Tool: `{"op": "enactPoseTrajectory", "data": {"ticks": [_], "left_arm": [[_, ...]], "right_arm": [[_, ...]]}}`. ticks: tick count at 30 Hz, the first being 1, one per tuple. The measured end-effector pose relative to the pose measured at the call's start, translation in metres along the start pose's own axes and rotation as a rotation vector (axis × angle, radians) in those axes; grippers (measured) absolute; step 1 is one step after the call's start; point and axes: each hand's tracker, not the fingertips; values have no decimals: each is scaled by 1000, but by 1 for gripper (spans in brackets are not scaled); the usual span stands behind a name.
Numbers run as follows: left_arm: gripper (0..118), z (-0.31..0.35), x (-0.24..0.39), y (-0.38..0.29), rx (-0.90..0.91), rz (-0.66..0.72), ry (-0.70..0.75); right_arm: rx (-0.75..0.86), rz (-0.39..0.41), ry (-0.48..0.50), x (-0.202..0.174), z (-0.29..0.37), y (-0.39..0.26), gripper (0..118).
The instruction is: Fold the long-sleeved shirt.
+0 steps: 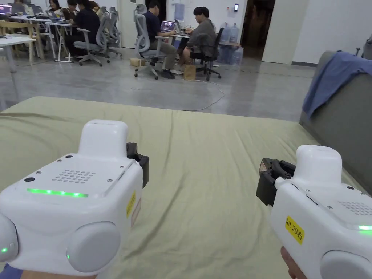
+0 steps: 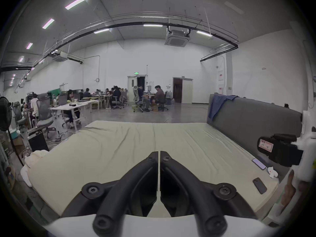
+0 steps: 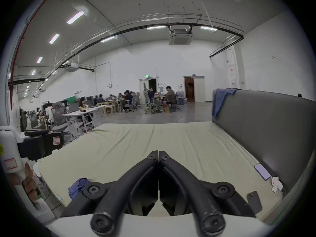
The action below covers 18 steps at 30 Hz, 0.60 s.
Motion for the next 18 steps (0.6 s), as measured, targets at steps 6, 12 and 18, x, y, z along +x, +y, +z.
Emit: {"op": "enactPoseTrajectory", "data": {"ticks": [6, 12, 18], "left_arm": [[0, 37, -96, -5, -13, 42, 225], [0, 70, -188, -34, -120, 67, 402], [94, 21, -214, -89, -259, 115, 362]], "right_arm": [[-21, 14, 331, -85, -23, -2, 0], [-68, 6, 608, -154, -37, -14, 0], [-131, 61, 608, -160, -54, -35, 0]]}}
